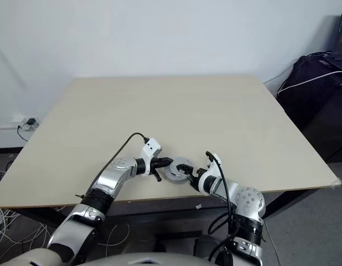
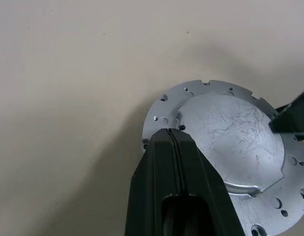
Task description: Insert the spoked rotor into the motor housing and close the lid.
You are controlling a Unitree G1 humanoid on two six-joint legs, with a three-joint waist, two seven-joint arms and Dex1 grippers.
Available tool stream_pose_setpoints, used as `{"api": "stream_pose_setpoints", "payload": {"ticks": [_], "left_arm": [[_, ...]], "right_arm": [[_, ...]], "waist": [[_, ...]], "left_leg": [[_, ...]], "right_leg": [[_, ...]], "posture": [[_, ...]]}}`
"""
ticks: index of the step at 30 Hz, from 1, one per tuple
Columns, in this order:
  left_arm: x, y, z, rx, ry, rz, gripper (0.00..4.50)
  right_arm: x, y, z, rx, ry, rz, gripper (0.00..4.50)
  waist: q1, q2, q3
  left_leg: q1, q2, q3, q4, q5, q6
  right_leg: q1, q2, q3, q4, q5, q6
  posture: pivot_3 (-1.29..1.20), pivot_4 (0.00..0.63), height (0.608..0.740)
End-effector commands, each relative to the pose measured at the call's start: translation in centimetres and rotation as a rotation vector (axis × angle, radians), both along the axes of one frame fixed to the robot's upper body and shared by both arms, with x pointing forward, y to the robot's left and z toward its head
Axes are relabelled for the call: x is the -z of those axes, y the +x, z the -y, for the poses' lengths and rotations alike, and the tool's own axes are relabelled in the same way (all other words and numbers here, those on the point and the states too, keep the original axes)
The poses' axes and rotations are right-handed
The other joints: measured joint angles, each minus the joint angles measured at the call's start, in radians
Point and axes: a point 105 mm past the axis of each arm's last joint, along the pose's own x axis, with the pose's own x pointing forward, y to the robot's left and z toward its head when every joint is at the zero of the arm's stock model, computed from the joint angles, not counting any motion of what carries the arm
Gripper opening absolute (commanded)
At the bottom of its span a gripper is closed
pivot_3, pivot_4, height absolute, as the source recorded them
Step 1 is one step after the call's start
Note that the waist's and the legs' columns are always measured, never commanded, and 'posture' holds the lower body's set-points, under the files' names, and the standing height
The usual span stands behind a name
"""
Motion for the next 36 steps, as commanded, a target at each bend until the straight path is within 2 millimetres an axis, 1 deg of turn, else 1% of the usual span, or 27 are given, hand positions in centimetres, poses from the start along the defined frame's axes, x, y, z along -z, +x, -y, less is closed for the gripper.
{"api": "stream_pose_setpoints", "payload": {"ticks": [1, 7, 10, 16, 17, 18, 19, 23, 24, 36], "left_arm": [[0.7, -0.6, 0.4, 0.016, 0.017, -0.025, 0.0], [0.7, -0.7, 0.6, 0.021, 0.014, -0.028, 0.0], [0.7, -0.7, 0.6, 0.022, 0.014, -0.029, 0.0], [0.7, -0.7, 0.6, 0.022, 0.014, -0.028, 0.0], [0.7, -0.7, 0.6, 0.022, 0.014, -0.028, 0.0], [0.7, -0.7, 0.6, 0.021, 0.015, -0.028, 0.0], [0.8, -0.7, 0.6, 0.021, 0.014, -0.029, 0.0], [0.8, -0.8, 0.6, 0.021, 0.014, -0.031, 0.0], [0.9, -0.8, 0.6, 0.021, 0.013, -0.031, 0.0], [0.9, -0.8, 0.4, 0.016, 0.017, -0.032, 0.0]], "right_arm": [[-2.6, -0.2, -6.2, -0.041, 0.297, 0.036, 4.48], [-3.0, 0.4, -5.6, 0.0, 0.393, 0.081, 4.48], [-3.1, 0.4, -5.4, 0.007, 0.437, 0.102, 4.48], [-2.8, -0.2, -5.8, -0.029, 0.394, 0.088, 4.48], [-2.8, -0.3, -5.8, -0.037, 0.386, 0.089, 4.09], [-2.9, -0.4, -5.8, -0.047, 0.385, 0.092, 3.89], [-3.0, -0.6, -5.9, -0.058, 0.382, 0.09, 3.6], [-2.9, -0.8, -5.8, -0.062, 0.377, 0.086, 2.34], [-2.9, -0.8, -5.7, -0.061, 0.376, 0.087, 2.15], [-3.2, -1.3, -5.6, -0.072, 0.363, 0.095, 2.11]], "waist": [[-0.001, 0.0, 0.0], [-0.001, 0.001, 0.002], [0.0, 0.0, 0.002], [-0.001, 0.0, 0.003], [-0.001, 0.0, 0.003], [-0.001, 0.0, 0.003], [-0.001, 0.0, 0.003], [0.0, 0.0, 0.002], [0.0, 0.0, 0.002], [-0.001, 0.0, 0.002]], "left_leg": [[0.0, 0.0, 0.0, 0.0, 0.0, 0.0], [0.0, 0.0, 0.0, -0.001, 0.0, 0.0], [-0.001, 0.0, 0.0, -0.001, 0.0, 0.0], [-0.002, 0.0, 0.0, -0.001, -0.001, 0.001], [-0.002, 0.0, 0.0, -0.001, -0.001, 0.001], [-0.002, 0.0, 0.0, -0.002, -0.001, 0.001], [-0.002, 0.0, 0.0, -0.002, -0.001, 0.001], [-0.002, 0.0, 0.0, -0.004, -0.001, 0.001], [-0.002, 0.0, 0.0, -0.005, -0.001, 0.001], [-0.001, 0.0, 0.0, -0.006, -0.001, 0.001]], "right_leg": [[0.0, 0.0, 0.0, 0.0, 0.0, 0.0], [-0.001, 0.0, 0.0, 0.0, 0.0, 0.0], [-0.002, 0.0, 0.0, 0.0, -0.001, 0.001], [-0.002, 0.0, 0.0, -0.001, -0.001, 0.0], [-0.002, 0.0, 0.0, -0.001, -0.001, 0.0], [-0.002, 0.0, 0.0, 0.0, -0.001, 0.0], [-0.002, 0.0, 0.0, 0.0, -0.001, 0.0], [-0.003, -0.001, 0.0, -0.001, -0.002, 0.0], [-0.003, -0.001, 0.0, -0.002, -0.002, -0.001], [-0.003, -0.001, 0.0, -0.003, -0.002, -0.001]], "posture": [[0.0, 0.0, 0.74], [0.0, 0.0, 0.74], [0.0, 0.0, 0.74], [0.0, 0.0, 0.74], [0.0, 0.0, 0.74], [0.0, 0.0, 0.74], [0.0, 0.0, 0.74], [0.0, 0.0, 0.74], [0.0, 0.0, 0.74], [0.0, 0.0, 0.74]]}}
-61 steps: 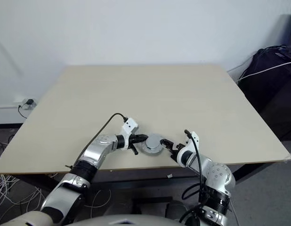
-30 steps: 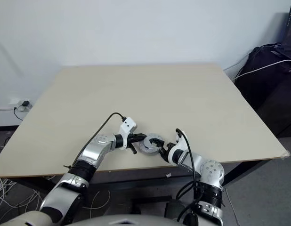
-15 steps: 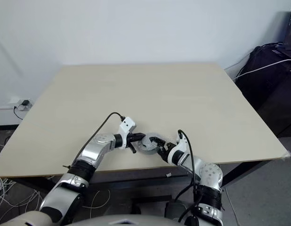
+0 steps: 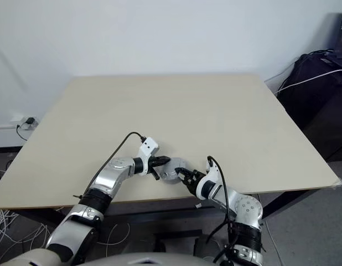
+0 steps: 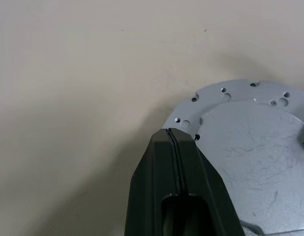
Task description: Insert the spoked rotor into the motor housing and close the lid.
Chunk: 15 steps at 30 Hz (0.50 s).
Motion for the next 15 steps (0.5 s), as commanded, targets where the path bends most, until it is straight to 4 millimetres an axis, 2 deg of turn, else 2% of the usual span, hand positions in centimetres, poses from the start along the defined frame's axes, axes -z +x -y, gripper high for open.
{"api": "stream_pose_setpoints", "payload": {"ticks": [1, 15], "left_arm": [[1.05, -1.11, 0.93, 0.05, 0.018, -0.038, 0.0], [0.82, -1.07, 0.83, 0.036, -0.004, -0.031, 0.0]], "right_arm": [[-3.48, -0.14, -4.52, -0.082, 0.152, 0.099, 2.11], [-3.37, -0.19, -4.71, -0.092, 0.145, 0.101, 2.11]], "waist": [[-0.001, 0.0, 0.0], [-0.002, 0.001, 0.0]], "left_leg": [[0.0, 0.0, 0.0, 0.0, 0.0, 0.0], [0.001, 0.0, 0.0, -0.005, 0.0, 0.0]], "right_leg": [[0.0, 0.0, 0.0, 0.0, 0.0, 0.0], [0.0, 0.001, 0.0, -0.003, 0.0, 0.0]], "posture": [[0.0, 0.0, 0.74], [0.0, 0.0, 0.74]]}}
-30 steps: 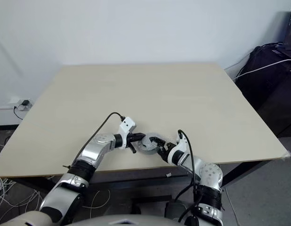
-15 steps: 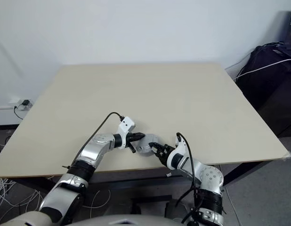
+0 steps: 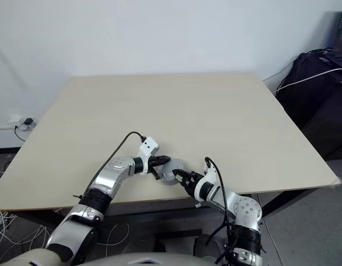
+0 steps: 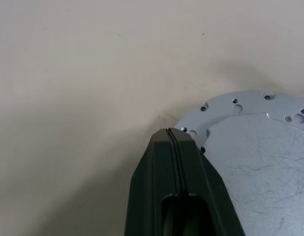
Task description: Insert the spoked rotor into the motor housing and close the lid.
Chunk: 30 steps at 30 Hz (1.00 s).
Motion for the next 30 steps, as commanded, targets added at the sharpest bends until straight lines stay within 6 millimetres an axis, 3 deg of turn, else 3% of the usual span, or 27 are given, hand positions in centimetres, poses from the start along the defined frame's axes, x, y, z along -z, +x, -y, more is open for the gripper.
{"api": "stream_pose_setpoints", "payload": {"ticks": [1, 7, 13, 16, 22, 26, 30], "left_arm": [[0.9, -1.1, 0.8, 0.028, -0.007, -0.04, 0.0], [0.1, 0.2, -1.0, -0.119, -0.05, 0.044, 0.0], [-4.3, 3.3, -4.0, -0.435, -0.266, 0.266, 0.0], [-5.2, 3.3, -5.7, -0.525, -0.326, 0.309, 0.0], [-4.8, 1.1, -8.3, -0.607, -0.409, 0.272, 0.0], [-3.9, -1.8, -8.4, -0.573, -0.512, 0.164, 0.0], [-2.8, -5.0, -8.0, -0.58, -0.624, 0.028, 0.0]], "right_arm": [[-3.1, 0.3, -4.0, -0.06, 0.147, 0.092, 2.11], [-3.0, 0.3, -3.7, -0.045, 0.144, 0.094, 2.11], [-3.0, 0.4, -3.6, -0.034, 0.143, 0.099, 2.11], [-3.0, 0.4, -3.7, -0.035, 0.144, 0.102, 2.11], [-3.0, 0.3, -3.5, -0.027, 0.147, 0.101, 2.11], [-3.3, 0.4, -3.4, -0.016, 0.161, 0.112, 2.09], [-4.9, 1.0, -3.4, 0.0, 0.2, 0.168, 2.09]], "waist": [[-0.001, 0.0, 0.0], [-0.003, 0.0, 0.0], [0.001, 0.0, 0.0], [0.002, 0.0, 0.0], [-0.001, 0.0, 0.0], [-0.001, 0.0, 0.0], [-0.001, 0.001, 0.0]], "left_leg": [[0.0, 0.0, 0.0, 0.0, 0.0, 0.0], [0.0, 0.0, 0.0, -0.001, 0.0, 0.0], [-0.001, 0.0, 0.0, -0.001, 0.0, -0.001], [-0.002, 0.0, 0.0, -0.001, 0.0, -0.001], [-0.002, -0.001, 0.001, -0.002, 0.0, -0.001], [-0.002, -0.001, 0.001, -0.002, 0.0, -0.001], [-0.001, -0.001, 0.001, -0.002, 0.0, -0.001]], "right_leg": [[0.0, 0.0, 0.0, 0.0, 0.0, 0.0], [0.0, 0.0, 0.0, 0.0, 0.0, 0.0], [-0.002, 0.0, 0.0, -0.001, 0.0, 0.0], [-0.002, 0.0, 0.0, -0.002, 0.001, 0.001], [0.0, 0.0, 0.0, -0.004, 0.002, 0.002], [0.0, 0.0, 0.0, -0.004, 0.002, 0.002], [0.0, 0.0, 0.0, -0.005, 0.001, 0.001]], "posture": [[0.0, 0.0, 0.74], [0.0, 0.0, 0.74], [0.0, 0.0, 0.74], [0.0, 0.0, 0.74], [0.0, 0.0, 0.74], [0.0, 0.0, 0.74], [0.0, 0.0, 0.74]]}}
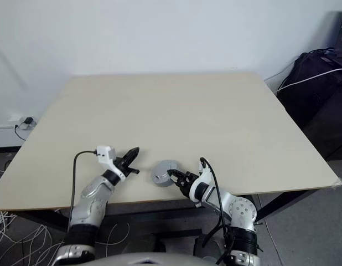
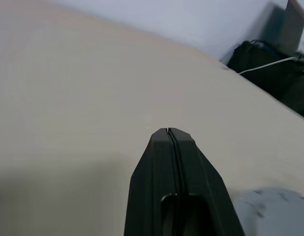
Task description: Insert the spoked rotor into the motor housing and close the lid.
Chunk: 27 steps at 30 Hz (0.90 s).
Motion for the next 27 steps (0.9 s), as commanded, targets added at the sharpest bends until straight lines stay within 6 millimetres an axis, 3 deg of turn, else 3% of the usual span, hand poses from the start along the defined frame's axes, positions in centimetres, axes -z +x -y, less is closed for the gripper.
{"api": "stream_pose_setpoints", "payload": {"ticks": [1, 9, 14, 18, 21, 27], "left_arm": [[-1.2, -1.7, 1.1, 0.034, -0.156, -0.009, 0.0], [1.5, -5.3, 3.9, 0.151, -0.279, -0.219, 0.0], [2.4, -4.9, 5.4, 0.182, -0.369, -0.302, 0.0], [1.8, -4.3, 5.6, 0.19, -0.537, -0.331, 0.0], [0.6, -3.7, 5.1, 0.175, -0.657, -0.307, 0.6], [-0.7, -4.2, 4.3, 0.19, -0.774, -0.308, 2.53]], "right_arm": [[-4.8, 1.3, -2.1, 0.014, 0.171, 0.156, 2.09], [-7.4, 2.5, -2.4, 0.037, 0.223, 0.231, 2.09], [-8.6, 2.8, -3.0, 0.025, 0.237, 0.258, 2.09], [-9.5, 2.9, -3.4, 0.014, 0.247, 0.284, 2.09], [-9.9, 2.8, -3.5, 0.012, 0.247, 0.293, 2.09], [-10.1, 2.9, -3.6, 0.009, 0.242, 0.3, 2.09]], "waist": [[0.0, 0.0, 0.0], [0.001, 0.001, 0.001], [0.002, 0.0, 0.001], [0.001, 0.0, 0.001], [0.0, -0.001, 0.001], [-0.001, -0.001, 0.001]], "left_leg": [[0.0, 0.0, 0.0, 0.0, 0.0, 0.0], [0.001, 0.0, 0.0, 0.001, 0.0, 0.0], [0.002, 0.0, 0.0, 0.002, 0.002, 0.003], [0.002, 0.0, 0.001, 0.002, 0.004, 0.006], [0.002, 0.0, 0.002, 0.003, 0.004, 0.007], [0.003, 0.001, 0.002, 0.003, 0.004, 0.007]], "right_leg": [[0.0, 0.0, 0.0, 0.0, 0.0, 0.0], [0.001, 0.002, -0.001, 0.0, 0.0, 0.0], [0.003, 0.005, -0.003, 0.0, 0.0, 0.0], [0.003, 0.009, -0.004, 0.0, 0.0, 0.001], [0.004, 0.01, -0.003, 0.0, 0.0, 0.001], [0.004, 0.01, -0.003, 0.0, 0.0, 0.001]], "posture": [[0.0, 0.0, 0.74], [0.0, 0.0, 0.74], [0.0, 0.0, 0.74], [0.0, 0.0, 0.74], [0.0, 0.0, 0.74], [0.0, 0.0, 0.74]]}}
